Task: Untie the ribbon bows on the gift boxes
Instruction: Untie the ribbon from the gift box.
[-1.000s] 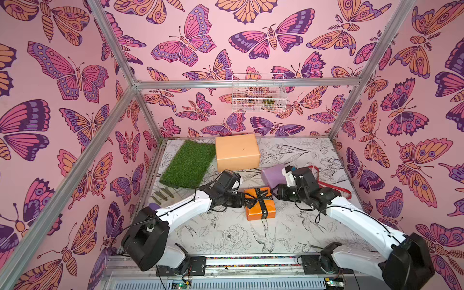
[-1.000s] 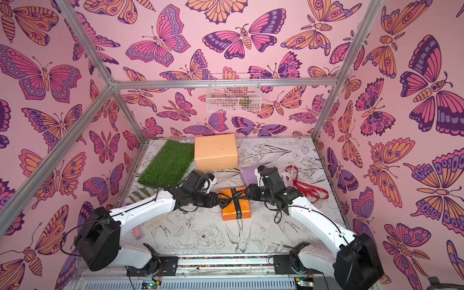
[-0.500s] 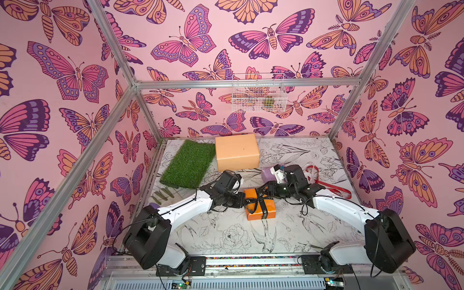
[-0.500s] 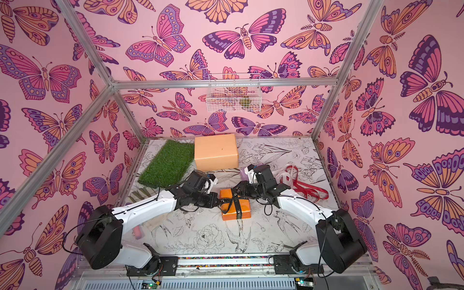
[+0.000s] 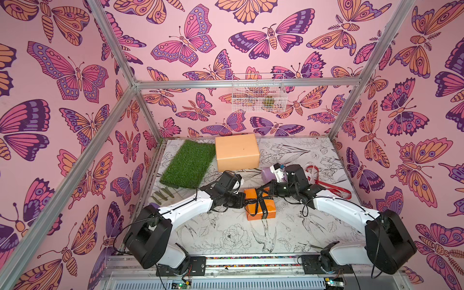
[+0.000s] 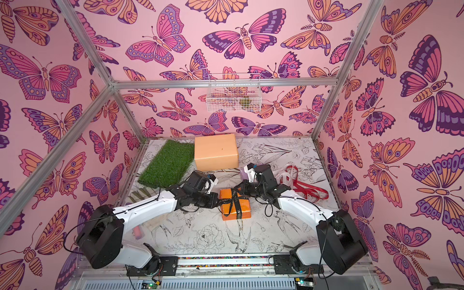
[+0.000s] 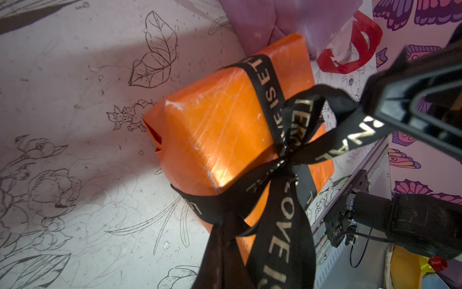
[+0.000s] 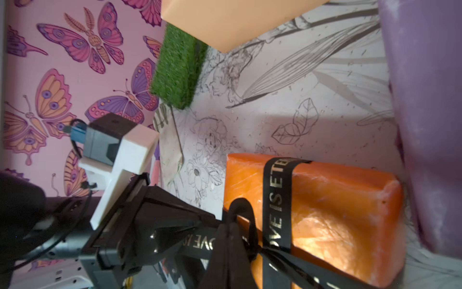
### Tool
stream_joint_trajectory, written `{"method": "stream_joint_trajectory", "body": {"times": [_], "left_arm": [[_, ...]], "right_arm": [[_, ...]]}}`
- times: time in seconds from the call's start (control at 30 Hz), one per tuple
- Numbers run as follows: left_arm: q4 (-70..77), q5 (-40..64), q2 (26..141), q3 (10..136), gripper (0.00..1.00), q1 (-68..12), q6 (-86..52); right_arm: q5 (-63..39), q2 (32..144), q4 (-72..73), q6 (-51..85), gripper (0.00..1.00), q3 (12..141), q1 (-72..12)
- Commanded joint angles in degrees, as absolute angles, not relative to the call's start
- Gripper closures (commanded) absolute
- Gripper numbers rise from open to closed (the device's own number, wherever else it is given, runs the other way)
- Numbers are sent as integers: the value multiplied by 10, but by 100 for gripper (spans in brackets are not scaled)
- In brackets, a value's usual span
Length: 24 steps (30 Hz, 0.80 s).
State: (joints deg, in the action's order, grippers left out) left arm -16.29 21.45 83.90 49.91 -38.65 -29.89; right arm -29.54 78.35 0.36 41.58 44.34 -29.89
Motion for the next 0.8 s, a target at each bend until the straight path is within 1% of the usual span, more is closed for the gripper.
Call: {"method": "stream_joint_trajectory", "body": {"times": [0.0,0.13,0.27,0.33,0.57,0.7,0.77], "left_arm": [[-157,222,843,492,100,-389,-302],[-157,214,839,484,100,-388,-302],[-157,203,832,470,100,-386,-301],[-157,203,827,466,100,-383,-301],[-159,193,813,463,100,-378,-297],[-183,176,796,457,100,-363,-284],[-196,160,773,445,100,-342,-276]], "right_arm": [[-278,777,-26,407,100,442,-302],[-220,746,-86,387,100,440,-300],[-137,731,-177,349,100,451,-281],[-111,726,-198,338,100,450,-273],[-95,722,-200,333,100,452,-263],[-51,702,-227,324,100,460,-250],[-29,680,-247,316,100,461,-233]]}}
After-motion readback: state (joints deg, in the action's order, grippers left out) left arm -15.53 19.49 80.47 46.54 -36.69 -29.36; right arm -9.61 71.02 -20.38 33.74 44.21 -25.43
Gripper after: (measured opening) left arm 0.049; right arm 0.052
